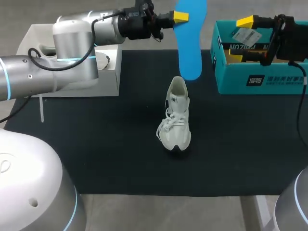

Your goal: Take the shoe out of the shoebox, open the shoe tongue, remove and reinsert the insole, then place the shoe into the shoebox

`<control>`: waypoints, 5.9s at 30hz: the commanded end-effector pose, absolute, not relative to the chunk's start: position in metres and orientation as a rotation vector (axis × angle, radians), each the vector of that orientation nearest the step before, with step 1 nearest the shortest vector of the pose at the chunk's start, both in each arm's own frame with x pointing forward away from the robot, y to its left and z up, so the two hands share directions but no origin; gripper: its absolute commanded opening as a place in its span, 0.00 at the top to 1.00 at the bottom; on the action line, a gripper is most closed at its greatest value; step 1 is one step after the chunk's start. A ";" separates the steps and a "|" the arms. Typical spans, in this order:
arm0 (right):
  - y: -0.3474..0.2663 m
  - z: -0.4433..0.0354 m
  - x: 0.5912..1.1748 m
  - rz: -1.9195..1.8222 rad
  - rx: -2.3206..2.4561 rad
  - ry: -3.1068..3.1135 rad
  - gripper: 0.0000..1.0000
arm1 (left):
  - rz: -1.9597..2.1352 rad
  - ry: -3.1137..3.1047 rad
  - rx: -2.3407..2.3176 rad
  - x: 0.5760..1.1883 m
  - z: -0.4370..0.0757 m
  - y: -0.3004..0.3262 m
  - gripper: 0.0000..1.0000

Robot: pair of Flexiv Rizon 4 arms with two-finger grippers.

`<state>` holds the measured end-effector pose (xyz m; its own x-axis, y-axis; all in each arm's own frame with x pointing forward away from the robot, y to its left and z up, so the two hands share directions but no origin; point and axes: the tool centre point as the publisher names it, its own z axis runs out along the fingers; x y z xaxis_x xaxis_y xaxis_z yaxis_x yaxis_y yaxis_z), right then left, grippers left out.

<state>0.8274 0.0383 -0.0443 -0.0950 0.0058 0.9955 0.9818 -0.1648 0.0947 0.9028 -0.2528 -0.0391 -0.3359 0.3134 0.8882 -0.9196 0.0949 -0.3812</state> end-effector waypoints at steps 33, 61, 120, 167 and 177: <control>0.059 -0.039 0.856 -1.294 -1.370 -1.328 0.00 | 1.064 -1.218 0.920 0.904 -0.059 -0.267 1.00; 0.112 -0.055 0.877 -1.225 -1.306 -1.350 0.83 | 1.019 -1.206 0.999 0.904 -0.059 -0.282 1.00; 0.111 -0.004 0.875 -0.264 -2.212 -1.953 0.00 | 0.987 -1.192 1.102 0.912 -0.084 -0.273 1.00; 0.133 -0.011 0.882 0.082 -2.443 -2.043 0.00 | 0.995 -1.163 1.168 0.920 -0.089 -0.268 1.00; 0.132 -0.009 0.882 0.043 -2.440 -2.037 0.00 | 0.988 -1.162 1.162 0.921 -0.090 -0.268 1.00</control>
<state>0.8830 0.1340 -0.0081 0.1787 0.9827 -0.0479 0.9839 -0.1785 0.0092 0.9202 -0.2682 -0.0897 0.1526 -0.0069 0.9883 -0.9768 0.1507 0.1519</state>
